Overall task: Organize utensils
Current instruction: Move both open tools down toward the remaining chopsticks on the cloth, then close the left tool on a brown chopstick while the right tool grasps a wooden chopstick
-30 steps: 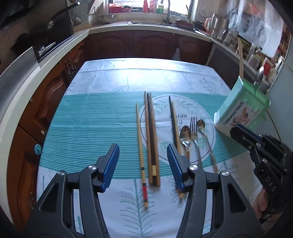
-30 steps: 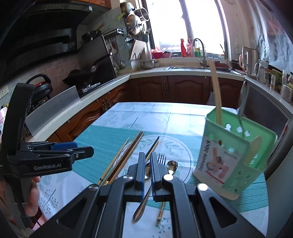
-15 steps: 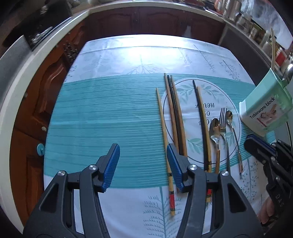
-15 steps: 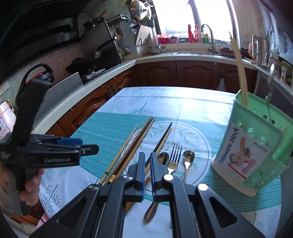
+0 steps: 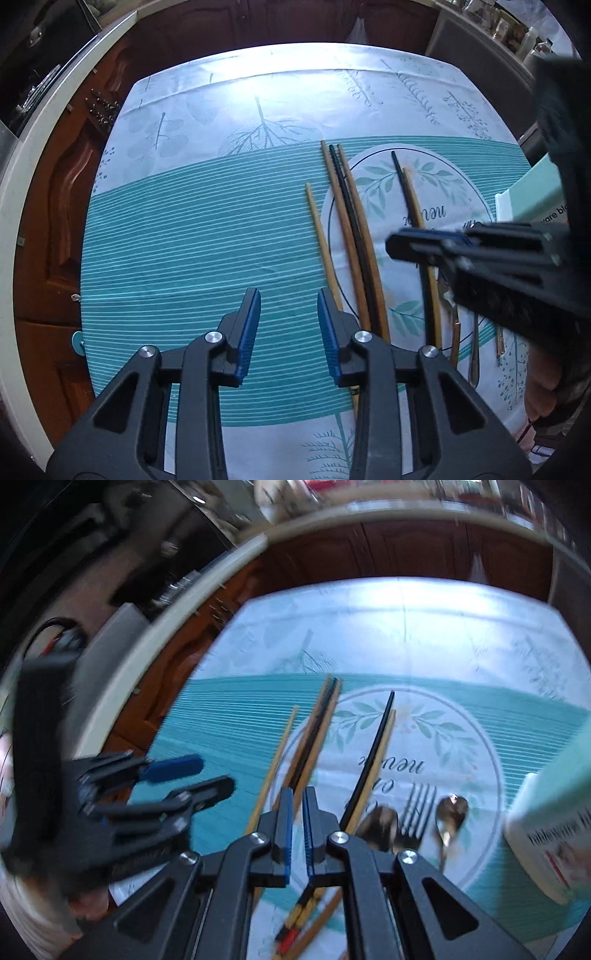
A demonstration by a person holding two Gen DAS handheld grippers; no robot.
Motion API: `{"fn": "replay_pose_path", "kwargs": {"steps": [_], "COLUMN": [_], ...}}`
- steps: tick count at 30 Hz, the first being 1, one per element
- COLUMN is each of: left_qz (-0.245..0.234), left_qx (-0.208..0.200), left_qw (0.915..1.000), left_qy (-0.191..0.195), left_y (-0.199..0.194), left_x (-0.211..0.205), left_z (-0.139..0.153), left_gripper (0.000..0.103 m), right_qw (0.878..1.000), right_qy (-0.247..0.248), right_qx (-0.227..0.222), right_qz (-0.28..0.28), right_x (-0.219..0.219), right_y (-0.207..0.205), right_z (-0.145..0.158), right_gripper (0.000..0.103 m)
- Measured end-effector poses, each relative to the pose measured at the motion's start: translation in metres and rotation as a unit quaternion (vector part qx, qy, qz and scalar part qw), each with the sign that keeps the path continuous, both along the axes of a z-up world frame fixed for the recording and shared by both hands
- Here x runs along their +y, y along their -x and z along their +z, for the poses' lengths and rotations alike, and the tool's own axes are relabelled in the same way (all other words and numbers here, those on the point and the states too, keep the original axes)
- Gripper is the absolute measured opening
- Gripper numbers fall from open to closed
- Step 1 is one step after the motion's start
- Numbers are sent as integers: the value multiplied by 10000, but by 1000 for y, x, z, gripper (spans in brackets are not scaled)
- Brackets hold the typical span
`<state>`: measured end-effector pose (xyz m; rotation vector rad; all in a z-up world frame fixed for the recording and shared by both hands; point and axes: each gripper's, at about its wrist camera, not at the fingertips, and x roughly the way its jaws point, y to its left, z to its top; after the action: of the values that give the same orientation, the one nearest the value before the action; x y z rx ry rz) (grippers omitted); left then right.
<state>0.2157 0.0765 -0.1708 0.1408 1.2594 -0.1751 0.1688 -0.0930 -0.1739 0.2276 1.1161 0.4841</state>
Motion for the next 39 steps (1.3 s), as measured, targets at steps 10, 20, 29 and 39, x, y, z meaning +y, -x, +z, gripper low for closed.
{"fn": "replay_pose_path", "kwargs": {"steps": [10, 20, 29, 39], "left_qz": [184, 207, 294, 363], "left_qx": [180, 126, 147, 266], "left_qw": [9995, 9995, 9992, 9979], "left_qy": [186, 225, 215, 456], "left_y": [0, 3, 0, -12], "left_x": [18, 21, 21, 17], "left_z": [-7, -2, 0, 3], "left_gripper": [29, 29, 29, 29], "right_qw": [9907, 9886, 9868, 9809], "right_qy": [192, 368, 668, 1065], "right_qx": [1317, 1417, 1438, 1591], "right_qz": [-276, -359, -335, -342], "right_x": [18, 28, 37, 43], "right_y": [-61, -70, -71, -73], "right_z": [-41, -38, -39, -40], "right_gripper": [5, 5, 6, 6]}}
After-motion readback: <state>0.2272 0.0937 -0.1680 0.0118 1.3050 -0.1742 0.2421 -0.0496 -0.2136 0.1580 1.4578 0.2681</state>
